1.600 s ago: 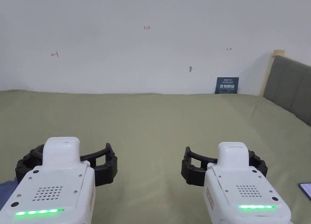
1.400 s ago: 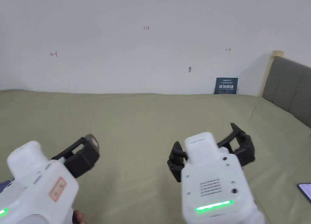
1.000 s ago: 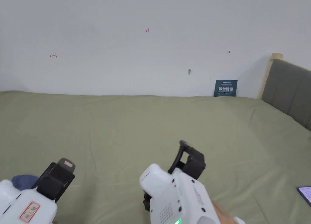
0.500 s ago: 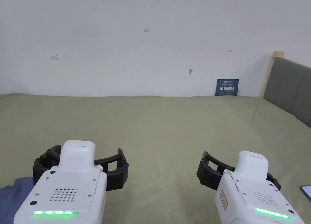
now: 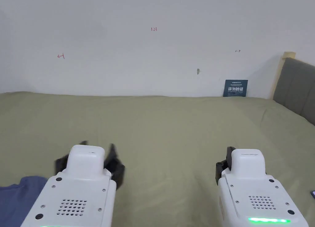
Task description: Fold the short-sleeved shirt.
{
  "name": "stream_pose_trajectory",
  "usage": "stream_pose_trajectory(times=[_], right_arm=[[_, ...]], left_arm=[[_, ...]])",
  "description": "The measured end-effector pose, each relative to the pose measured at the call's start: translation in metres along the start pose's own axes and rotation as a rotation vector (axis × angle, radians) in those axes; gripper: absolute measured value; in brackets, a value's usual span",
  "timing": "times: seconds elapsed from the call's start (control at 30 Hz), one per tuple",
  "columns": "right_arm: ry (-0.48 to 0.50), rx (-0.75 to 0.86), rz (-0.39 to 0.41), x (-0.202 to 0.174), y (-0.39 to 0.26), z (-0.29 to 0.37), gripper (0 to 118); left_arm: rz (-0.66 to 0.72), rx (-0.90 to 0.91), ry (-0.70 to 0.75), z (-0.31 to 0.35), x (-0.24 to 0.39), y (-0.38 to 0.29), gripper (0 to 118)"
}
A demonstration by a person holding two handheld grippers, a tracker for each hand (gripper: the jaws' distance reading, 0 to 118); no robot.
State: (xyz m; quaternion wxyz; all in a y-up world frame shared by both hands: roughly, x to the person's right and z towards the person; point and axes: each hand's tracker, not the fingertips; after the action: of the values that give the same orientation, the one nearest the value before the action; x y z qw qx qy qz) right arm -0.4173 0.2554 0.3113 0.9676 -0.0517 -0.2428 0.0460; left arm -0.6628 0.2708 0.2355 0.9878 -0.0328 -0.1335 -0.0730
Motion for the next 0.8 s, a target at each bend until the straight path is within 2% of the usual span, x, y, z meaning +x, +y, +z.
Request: stream_pose_trajectory(times=[0.07,0.13,0.3,0.37,0.4,0.5,0.7,0.8], right_arm=[[0.001,-0.001,0.002,-0.003,0.001,0.001,0],[0.03,0.004,-0.014,-0.002,0.004,0.002,0],[0.057,0.01,-0.03,-0.01,0.011,-0.001,0],[0.143,-0.013,-0.095,-0.015,0.016,-0.002,0],[0.185,-0.018,-0.099,-0.019,0.018,-0.004,0],[0.307,-0.026,-0.086,-0.046,0.024,-0.01,0],[0.563,-0.038,-0.092,-0.124,0.031,-0.016,0],[0.675,-0.056,-0.063,-0.164,0.032,-0.011,0]], left_arm=[[0.006,-0.007,0.041,-0.001,0.002,0.004,0],[0.07,-0.044,-0.019,-0.003,-0.012,0.011,0],[0.017,-0.016,0.054,-0.005,-0.012,0.008,0],[0.083,-0.05,0.033,-0.005,-0.023,0.01,0],[0.099,-0.056,0.046,-0.003,-0.03,0.01,0],[0.104,-0.065,0.152,0.006,-0.05,0.007,0],[0.111,-0.083,0.402,0.046,-0.112,0.001,0],[0.121,-0.097,0.53,0.069,-0.138,-0.003,0]])
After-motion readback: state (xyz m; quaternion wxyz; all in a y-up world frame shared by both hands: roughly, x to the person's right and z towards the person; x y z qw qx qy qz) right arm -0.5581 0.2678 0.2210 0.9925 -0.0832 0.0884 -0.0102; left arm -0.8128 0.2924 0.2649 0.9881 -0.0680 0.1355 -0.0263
